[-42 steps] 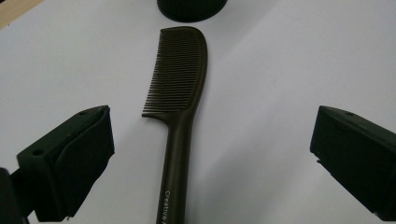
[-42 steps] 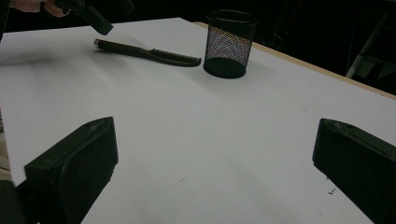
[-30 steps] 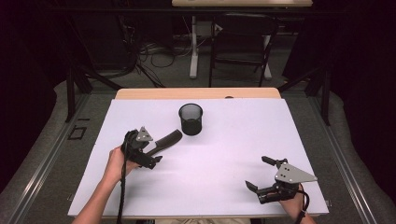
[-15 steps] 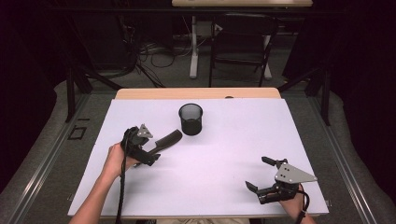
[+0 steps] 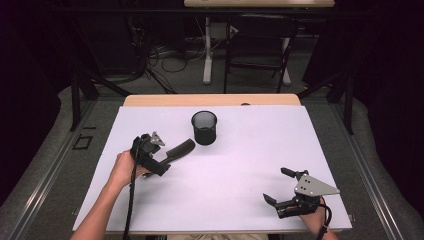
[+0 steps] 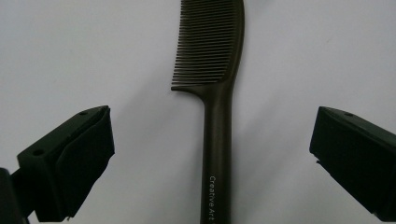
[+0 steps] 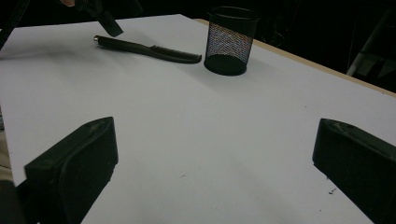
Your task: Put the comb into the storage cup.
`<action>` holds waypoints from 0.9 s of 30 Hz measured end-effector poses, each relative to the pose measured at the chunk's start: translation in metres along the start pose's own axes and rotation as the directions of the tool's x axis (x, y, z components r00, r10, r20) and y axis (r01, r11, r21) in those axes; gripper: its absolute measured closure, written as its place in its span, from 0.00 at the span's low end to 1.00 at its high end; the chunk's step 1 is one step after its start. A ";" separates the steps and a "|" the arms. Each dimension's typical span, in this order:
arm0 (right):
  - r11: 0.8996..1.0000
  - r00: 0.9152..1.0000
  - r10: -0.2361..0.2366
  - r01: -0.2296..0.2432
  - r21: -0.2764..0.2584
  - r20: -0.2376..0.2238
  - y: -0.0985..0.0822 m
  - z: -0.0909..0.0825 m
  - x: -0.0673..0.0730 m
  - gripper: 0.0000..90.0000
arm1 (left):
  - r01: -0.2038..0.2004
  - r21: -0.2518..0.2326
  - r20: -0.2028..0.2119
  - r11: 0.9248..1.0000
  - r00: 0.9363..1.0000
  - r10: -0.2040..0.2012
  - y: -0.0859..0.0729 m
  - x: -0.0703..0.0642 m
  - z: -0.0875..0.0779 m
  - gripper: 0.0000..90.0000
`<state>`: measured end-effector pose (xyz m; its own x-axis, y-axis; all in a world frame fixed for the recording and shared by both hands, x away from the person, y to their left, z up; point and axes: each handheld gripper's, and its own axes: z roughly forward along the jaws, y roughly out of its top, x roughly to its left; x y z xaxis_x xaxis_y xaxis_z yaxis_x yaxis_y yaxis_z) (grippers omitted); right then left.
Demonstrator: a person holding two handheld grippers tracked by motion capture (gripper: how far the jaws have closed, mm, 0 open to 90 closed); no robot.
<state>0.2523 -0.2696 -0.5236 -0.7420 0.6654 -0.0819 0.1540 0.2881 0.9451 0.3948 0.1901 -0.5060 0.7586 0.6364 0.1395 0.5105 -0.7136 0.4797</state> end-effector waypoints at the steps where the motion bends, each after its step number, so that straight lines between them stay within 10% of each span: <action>1: 1.000 1.000 0.000 0.000 0.000 0.000 0.000 0.000 0.000 0.00 | -0.004 0.011 0.011 1.000 1.000 0.004 0.002 0.000 0.000 0.01; 10: 1.000 1.000 -0.005 0.005 0.007 -0.003 0.000 0.001 0.000 0.00 | -0.043 0.077 0.015 0.996 0.999 0.042 0.016 0.000 0.001 0.06; 27: 1.000 1.000 -0.007 0.007 0.012 -0.008 0.000 0.001 0.000 0.00 | -0.070 0.209 0.048 0.975 0.997 0.061 0.028 0.001 0.019 0.47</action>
<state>0.2525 -0.2687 -0.5239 -0.7480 0.6581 -0.0856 0.1568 0.3006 0.9408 0.4170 0.1652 -0.5089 0.8071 0.5767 0.1269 0.5294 -0.8019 0.2769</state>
